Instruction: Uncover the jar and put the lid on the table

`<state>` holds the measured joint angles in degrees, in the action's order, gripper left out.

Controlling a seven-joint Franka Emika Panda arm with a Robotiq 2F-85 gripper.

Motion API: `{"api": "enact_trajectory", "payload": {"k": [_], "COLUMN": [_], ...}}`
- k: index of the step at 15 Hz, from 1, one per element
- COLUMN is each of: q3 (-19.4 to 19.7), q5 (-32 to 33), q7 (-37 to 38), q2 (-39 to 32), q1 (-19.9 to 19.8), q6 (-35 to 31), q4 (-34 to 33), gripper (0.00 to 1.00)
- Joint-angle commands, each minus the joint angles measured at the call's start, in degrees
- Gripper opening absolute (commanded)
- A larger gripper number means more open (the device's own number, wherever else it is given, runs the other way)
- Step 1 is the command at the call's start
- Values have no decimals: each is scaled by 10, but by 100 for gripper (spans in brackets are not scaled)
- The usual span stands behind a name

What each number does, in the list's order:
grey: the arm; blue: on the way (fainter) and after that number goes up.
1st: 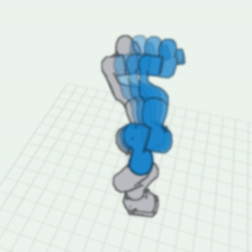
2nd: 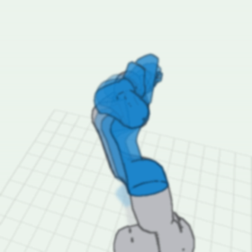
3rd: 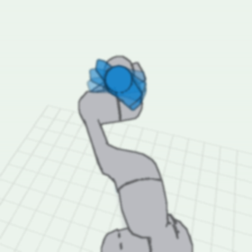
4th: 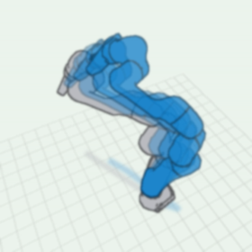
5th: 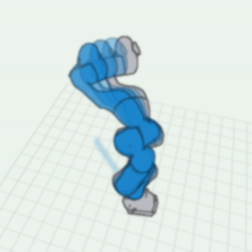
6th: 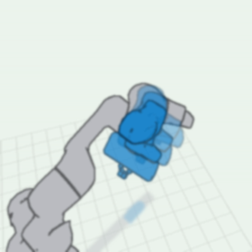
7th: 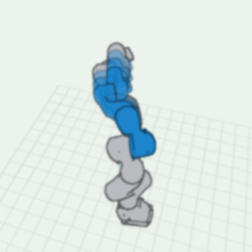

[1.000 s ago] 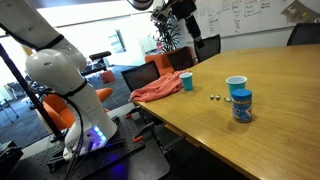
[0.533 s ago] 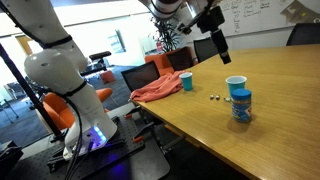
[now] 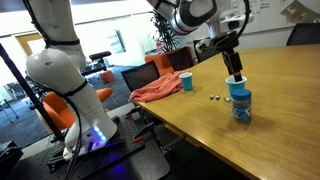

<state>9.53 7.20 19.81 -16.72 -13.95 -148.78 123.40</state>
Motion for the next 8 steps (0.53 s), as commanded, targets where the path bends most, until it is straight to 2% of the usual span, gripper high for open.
{"api": "enact_trajectory", "payload": {"k": [1,3,4,8], "q3": [5,22,19,27], "q5": [-41,-31,-39,-39], "q7": [-45,-29,-36,-35], "q2": [-47,-62,-48,-61], "q1": [14,28,29,33], "q6": [-24,-36,-20,-26], "q4": [-37,-47,-31,-44], "gripper": [100,100,100,100]}}
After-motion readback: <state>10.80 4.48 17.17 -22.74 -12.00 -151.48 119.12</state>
